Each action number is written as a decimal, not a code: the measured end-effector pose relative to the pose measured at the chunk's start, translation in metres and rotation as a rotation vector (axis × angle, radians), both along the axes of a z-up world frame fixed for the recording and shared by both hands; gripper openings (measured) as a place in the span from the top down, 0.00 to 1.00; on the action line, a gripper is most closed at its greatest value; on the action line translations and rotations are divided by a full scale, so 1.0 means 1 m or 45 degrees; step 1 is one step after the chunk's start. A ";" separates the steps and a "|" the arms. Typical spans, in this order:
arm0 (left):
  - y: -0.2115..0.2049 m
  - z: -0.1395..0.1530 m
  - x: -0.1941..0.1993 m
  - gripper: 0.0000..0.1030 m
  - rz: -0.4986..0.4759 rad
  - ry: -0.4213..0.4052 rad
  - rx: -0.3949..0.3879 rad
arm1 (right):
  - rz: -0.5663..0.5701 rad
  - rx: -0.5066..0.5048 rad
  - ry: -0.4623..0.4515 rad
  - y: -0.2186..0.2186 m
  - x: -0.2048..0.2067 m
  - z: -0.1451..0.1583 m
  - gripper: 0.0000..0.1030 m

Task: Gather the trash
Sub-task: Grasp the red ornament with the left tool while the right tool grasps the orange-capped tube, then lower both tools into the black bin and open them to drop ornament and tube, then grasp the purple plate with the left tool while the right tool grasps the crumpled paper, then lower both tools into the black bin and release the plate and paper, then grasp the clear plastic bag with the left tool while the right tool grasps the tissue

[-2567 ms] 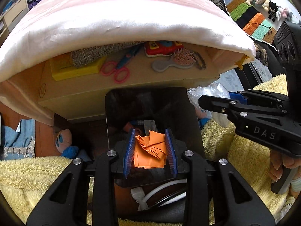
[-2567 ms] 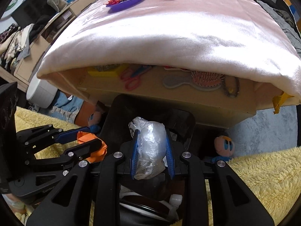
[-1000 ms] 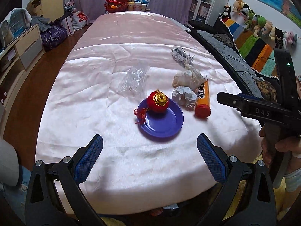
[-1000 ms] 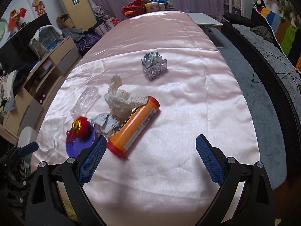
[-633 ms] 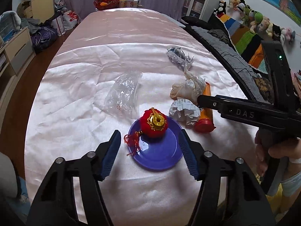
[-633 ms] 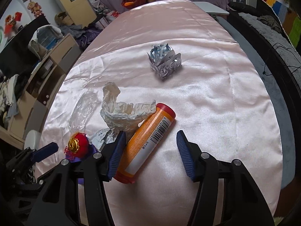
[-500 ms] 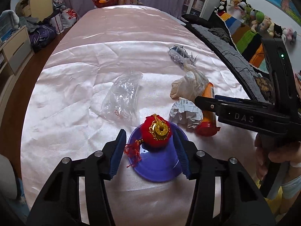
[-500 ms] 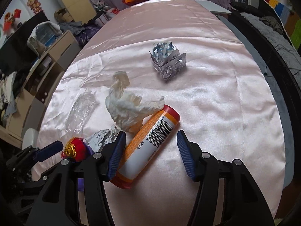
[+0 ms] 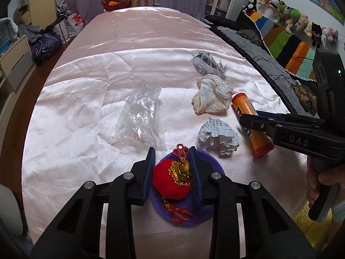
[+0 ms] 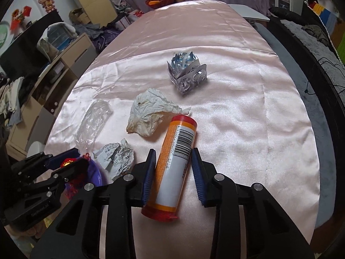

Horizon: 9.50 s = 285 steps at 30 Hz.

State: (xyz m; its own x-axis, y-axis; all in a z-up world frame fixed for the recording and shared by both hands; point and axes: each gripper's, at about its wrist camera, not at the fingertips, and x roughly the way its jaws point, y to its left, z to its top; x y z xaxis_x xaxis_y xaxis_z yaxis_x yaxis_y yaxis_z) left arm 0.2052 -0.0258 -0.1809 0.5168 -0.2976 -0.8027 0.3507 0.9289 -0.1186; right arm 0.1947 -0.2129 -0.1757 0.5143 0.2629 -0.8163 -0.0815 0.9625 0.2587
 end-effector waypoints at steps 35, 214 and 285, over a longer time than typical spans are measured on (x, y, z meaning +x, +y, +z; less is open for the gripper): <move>0.016 0.005 -0.204 0.71 -0.010 0.016 -0.037 | 0.142 -0.065 -0.076 0.028 -0.199 0.030 0.70; 0.008 -0.100 -0.240 0.28 -0.012 0.331 0.041 | 0.239 -0.062 0.361 0.056 -0.219 -0.092 0.87; 0.028 -0.008 0.069 0.37 0.140 0.078 -0.017 | 0.100 -0.033 -0.023 0.037 0.060 0.005 0.45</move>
State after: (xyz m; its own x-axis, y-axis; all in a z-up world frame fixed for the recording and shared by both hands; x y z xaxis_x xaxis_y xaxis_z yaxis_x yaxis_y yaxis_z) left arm 0.2742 0.0019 -0.1885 0.4972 -0.2529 -0.8300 0.2388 0.9595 -0.1493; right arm 0.2552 -0.1757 -0.1705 0.5075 0.2819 -0.8142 -0.1616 0.9593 0.2314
